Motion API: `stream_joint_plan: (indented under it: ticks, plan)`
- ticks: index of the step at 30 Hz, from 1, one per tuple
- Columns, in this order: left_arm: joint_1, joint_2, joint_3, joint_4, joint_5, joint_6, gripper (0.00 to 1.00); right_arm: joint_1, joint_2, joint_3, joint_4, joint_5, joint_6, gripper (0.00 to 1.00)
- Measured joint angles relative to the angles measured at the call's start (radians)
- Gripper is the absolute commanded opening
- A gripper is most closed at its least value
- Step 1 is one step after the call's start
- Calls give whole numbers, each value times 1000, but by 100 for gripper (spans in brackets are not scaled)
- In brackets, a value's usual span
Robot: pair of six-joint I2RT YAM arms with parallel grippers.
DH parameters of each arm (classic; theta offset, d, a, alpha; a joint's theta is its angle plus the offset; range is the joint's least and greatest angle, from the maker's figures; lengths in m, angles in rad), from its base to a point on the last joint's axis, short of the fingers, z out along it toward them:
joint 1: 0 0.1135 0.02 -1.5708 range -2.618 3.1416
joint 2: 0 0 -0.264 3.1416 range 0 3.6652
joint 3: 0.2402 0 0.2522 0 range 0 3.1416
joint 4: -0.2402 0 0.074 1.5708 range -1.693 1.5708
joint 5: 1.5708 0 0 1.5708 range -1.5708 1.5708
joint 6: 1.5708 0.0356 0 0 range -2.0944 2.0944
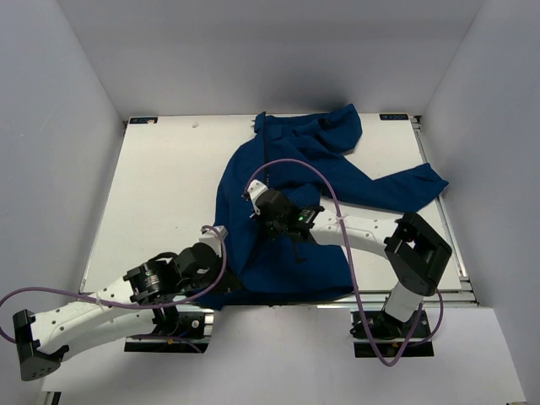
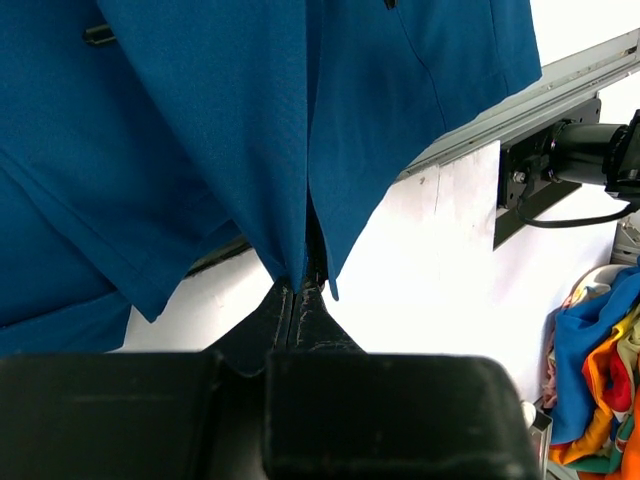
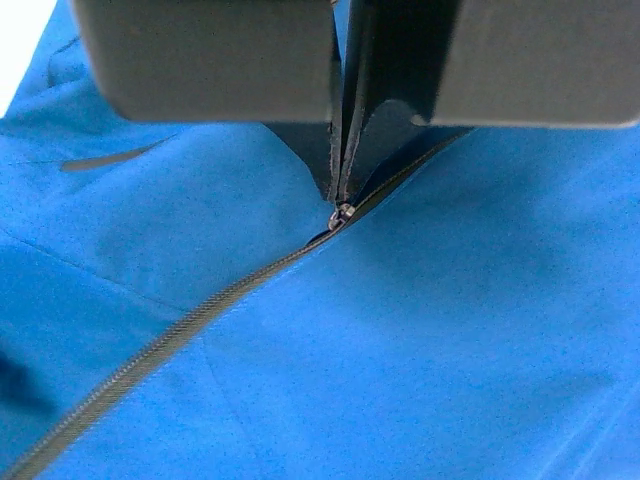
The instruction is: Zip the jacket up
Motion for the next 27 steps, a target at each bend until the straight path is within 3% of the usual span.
stream_joint_plan:
  ticks: [5,12,19,25,27]
  plan:
    - [0,0,24,-23,2,-8,0,6,26,55,14,274,-9,0]
    - [1,-18,24,-20,28,-65,0,-82,128,313,120,575,-129,0]
    - [3,-85,24,-63,33,-114,0,-282,376,659,155,633,-241,0]
    - [6,-113,1,-89,70,-167,0,-444,724,1165,178,622,-310,0]
    - [20,-118,-12,-44,18,-190,0,-488,790,1242,182,597,-324,0]
